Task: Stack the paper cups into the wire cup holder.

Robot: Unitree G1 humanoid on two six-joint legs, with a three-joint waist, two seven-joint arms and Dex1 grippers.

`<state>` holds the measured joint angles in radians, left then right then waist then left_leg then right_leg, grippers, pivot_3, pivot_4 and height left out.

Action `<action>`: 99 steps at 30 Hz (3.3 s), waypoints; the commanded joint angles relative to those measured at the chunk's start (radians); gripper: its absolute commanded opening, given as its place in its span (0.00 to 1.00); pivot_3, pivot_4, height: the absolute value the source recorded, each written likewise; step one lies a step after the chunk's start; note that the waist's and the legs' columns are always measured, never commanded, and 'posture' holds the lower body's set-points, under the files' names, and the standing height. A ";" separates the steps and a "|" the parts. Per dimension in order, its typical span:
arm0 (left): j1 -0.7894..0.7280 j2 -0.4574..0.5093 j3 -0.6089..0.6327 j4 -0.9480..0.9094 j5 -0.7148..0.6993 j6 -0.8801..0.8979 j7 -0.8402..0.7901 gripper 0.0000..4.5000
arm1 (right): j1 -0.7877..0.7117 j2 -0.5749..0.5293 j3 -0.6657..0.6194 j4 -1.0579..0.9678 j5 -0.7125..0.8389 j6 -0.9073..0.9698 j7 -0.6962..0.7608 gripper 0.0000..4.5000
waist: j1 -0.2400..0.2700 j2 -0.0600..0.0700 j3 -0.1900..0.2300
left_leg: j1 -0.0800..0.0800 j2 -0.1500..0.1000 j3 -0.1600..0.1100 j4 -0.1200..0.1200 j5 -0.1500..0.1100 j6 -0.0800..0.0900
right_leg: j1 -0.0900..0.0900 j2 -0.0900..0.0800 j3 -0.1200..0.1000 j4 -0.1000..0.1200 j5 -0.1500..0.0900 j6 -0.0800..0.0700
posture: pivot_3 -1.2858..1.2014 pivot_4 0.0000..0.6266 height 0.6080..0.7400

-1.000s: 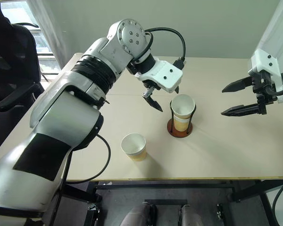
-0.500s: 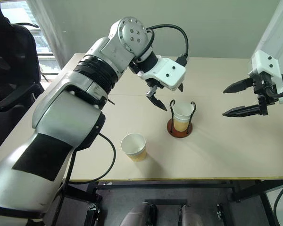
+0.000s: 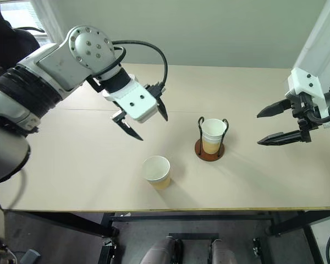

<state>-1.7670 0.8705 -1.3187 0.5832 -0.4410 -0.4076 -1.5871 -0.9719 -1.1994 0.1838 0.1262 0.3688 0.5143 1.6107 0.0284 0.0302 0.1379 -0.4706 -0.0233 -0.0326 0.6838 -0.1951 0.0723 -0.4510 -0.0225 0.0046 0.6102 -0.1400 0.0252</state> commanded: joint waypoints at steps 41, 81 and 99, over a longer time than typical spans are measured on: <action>0.101 0.025 -0.120 -0.186 0.101 -0.124 -0.027 0.99 | -0.047 0.032 0.017 0.027 -0.017 -0.011 0.004 0.92 | -0.009 0.003 0.001 | 0.000 -0.001 -0.007 -0.002 0.001 -0.006 | 0.000 0.001 -0.003 0.000 -0.003 -0.004 | 0.52 0.24 1.00; 0.312 -0.170 0.192 -0.020 0.413 -0.322 -0.027 0.01 | 0.022 0.087 -0.040 0.036 -0.035 -0.006 -0.010 0.92 | -0.007 0.003 0.001 | 0.000 -0.001 -0.007 -0.003 0.000 -0.006 | 0.000 0.001 -0.003 0.001 -0.002 -0.003 | 0.52 0.24 1.00; 0.076 -0.119 0.234 0.228 0.220 -0.220 -0.027 0.01 | -0.107 0.163 0.023 0.323 -0.120 -0.198 0.004 0.92 | -0.006 0.003 0.001 | 0.000 -0.001 -0.007 -0.004 -0.001 -0.007 | -0.001 0.001 -0.003 0.001 -0.001 -0.005 | 0.52 0.24 1.00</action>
<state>-1.6534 0.7482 -1.1154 0.7908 -0.1842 -0.6432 -1.5871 -1.0517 -1.0251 0.2147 0.4507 0.2348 0.3389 1.6107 0.0224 0.0330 0.1391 -0.4707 -0.0239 -0.0400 0.6794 -0.1959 0.0655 -0.4518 -0.0217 0.0015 0.6108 -0.1408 0.0204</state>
